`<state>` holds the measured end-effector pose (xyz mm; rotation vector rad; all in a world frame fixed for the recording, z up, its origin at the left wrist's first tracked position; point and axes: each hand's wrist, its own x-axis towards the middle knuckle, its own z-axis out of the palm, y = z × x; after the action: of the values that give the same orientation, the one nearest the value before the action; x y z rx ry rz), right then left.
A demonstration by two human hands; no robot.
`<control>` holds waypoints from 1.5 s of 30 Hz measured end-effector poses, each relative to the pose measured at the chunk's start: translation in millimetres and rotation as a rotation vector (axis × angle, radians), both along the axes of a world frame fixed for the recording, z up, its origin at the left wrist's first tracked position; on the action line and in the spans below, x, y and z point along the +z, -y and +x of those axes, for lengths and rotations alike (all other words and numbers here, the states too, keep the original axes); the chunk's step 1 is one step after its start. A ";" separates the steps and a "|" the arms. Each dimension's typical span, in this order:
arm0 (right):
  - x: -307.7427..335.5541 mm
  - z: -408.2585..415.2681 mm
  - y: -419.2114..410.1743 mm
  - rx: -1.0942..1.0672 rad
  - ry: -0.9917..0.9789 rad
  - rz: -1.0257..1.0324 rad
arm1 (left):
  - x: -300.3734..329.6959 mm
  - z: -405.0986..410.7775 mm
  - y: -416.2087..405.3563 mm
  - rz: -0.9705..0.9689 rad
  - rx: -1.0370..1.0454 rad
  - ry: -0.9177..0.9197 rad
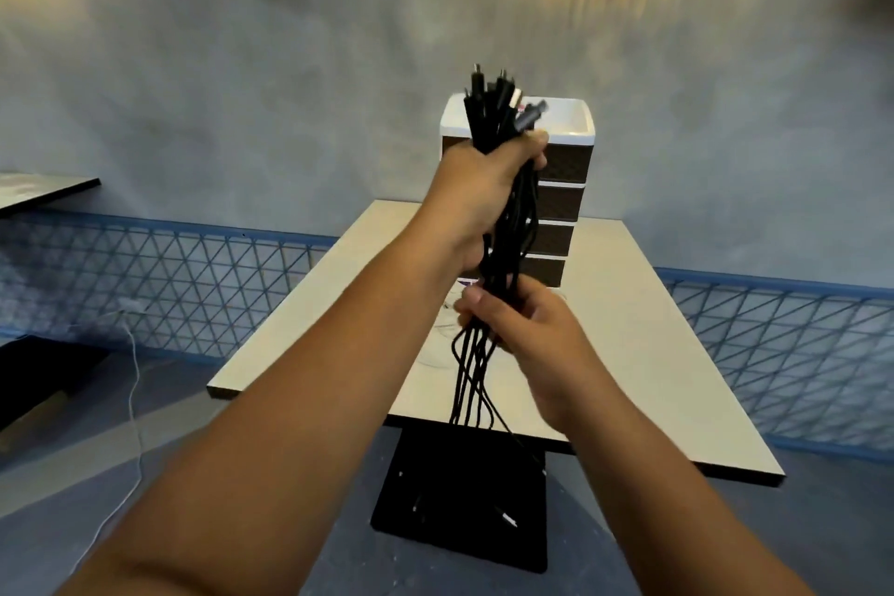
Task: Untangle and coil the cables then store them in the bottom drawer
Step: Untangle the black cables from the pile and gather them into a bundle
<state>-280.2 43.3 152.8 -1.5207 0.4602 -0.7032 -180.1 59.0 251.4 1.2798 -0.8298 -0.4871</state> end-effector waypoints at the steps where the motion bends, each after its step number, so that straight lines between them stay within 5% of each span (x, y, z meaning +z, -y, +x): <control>1: -2.6 1.8 -1.7 0.003 -0.003 0.032 | -7.1 0.9 1.8 0.036 0.009 0.038; 10: -0.6 -27.5 30.8 -0.114 0.062 0.276 | -43.5 20.0 -8.0 0.378 -0.223 0.179; 15: -51.3 -59.2 63.9 -0.156 -0.075 0.386 | -33.3 42.5 -15.1 0.263 -0.216 -0.055; 25: -194.9 -75.9 70.3 -0.068 -0.606 0.220 | -10.1 53.0 -20.4 -0.007 -0.289 -0.299; 35: -170.4 -58.0 79.5 0.316 -0.761 -0.058 | -19.0 17.4 -3.2 -0.028 -0.422 -0.373; 40: -93.8 -24.2 49.6 0.114 -0.433 -0.341 | -40.5 -1.9 7.7 0.030 -0.452 -0.330; 45: -94.6 4.3 25.0 0.209 -0.174 -0.189 | -51.1 18.3 8.0 -0.076 -0.498 -0.419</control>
<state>-275.9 18.3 58.2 -1.7876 0.3657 -0.4629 -161.9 51.0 200.2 0.8477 -0.7951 -1.0702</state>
